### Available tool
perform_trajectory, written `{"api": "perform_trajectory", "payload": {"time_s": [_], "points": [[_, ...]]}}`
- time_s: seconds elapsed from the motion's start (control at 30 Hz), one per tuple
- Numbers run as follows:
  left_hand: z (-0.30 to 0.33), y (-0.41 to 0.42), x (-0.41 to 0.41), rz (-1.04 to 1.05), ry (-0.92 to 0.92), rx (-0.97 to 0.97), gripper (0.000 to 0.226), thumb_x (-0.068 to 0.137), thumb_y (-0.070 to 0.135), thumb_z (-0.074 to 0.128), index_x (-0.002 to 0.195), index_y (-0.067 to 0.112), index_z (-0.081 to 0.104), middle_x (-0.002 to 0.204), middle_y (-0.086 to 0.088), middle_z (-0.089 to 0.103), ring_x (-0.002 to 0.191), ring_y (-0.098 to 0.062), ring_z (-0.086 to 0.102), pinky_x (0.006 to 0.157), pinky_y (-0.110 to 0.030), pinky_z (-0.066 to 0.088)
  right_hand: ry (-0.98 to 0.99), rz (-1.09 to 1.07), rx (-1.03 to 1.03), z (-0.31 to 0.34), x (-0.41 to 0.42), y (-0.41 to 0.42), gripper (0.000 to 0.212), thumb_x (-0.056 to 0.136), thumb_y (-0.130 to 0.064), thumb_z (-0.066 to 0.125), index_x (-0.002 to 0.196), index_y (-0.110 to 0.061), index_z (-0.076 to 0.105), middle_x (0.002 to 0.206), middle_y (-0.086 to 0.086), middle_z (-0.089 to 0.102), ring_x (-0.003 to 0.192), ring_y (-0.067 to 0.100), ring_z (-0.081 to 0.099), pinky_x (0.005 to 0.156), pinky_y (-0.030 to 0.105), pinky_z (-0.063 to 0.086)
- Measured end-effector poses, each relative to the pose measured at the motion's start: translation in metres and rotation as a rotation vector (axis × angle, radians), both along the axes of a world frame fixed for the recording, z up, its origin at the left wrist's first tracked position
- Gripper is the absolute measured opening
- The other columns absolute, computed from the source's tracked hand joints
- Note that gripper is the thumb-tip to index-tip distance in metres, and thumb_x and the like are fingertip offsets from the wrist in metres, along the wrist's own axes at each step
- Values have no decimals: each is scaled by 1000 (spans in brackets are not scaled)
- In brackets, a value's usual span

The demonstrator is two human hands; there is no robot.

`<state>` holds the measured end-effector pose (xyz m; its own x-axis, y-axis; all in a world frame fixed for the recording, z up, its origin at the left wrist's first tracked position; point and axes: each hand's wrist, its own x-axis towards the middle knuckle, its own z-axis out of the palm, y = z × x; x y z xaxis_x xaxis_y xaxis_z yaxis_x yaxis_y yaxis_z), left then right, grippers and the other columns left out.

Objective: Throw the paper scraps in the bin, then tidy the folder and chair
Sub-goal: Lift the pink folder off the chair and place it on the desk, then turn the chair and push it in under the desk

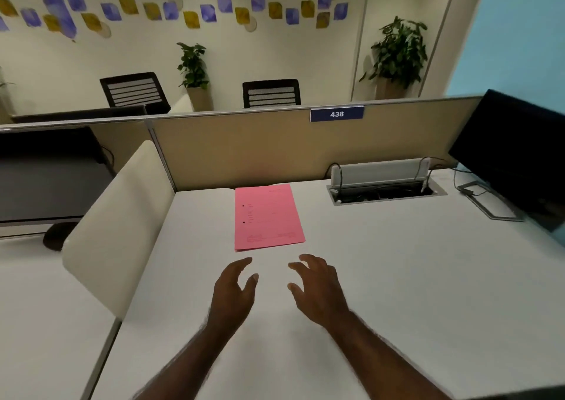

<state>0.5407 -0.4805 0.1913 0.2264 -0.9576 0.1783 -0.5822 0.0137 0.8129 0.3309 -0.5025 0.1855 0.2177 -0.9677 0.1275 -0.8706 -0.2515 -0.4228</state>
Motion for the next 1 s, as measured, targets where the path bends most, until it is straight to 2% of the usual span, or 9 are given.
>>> {"api": "perform_trajectory", "payload": {"time_s": [0.17,0.43,0.6,0.8,1.0], "points": [[35,90,-21,-62,-9,-100,39,94,26,72,133,24,64,135,7,65,122,-16,61,105,-46,53,-12,-65,-95,27,-20,109,49,98,-43,65,145,-29,61,159,0,52,150,22,44,121,40,33],[57,215,-71,-181,4,-87,42,95,32,71,135,25,62,142,3,62,131,-19,57,108,-49,51,-16,-223,-134,43,-63,275,53,97,-53,64,147,-39,56,161,-7,48,150,17,43,122,37,33],[54,260,-110,-270,4,-79,41,94,33,71,134,26,62,141,2,63,129,-20,58,109,-48,50,23,-349,-157,50,-104,352,53,94,-48,69,145,-36,59,156,-4,53,146,20,47,120,42,37],[35,297,-163,-409,-39,-32,42,96,38,68,137,31,58,143,7,60,131,-16,55,111,-47,49,69,-487,-130,56,-169,425,55,93,-48,68,146,-35,59,155,-4,53,146,20,46,120,46,35],[-1,342,-240,-581,-80,56,46,96,37,67,139,29,56,139,7,61,122,-7,56,103,-34,50,110,-664,-46,41,-259,516,57,94,-48,67,147,-36,55,155,-5,52,147,19,44,121,47,36]]}}
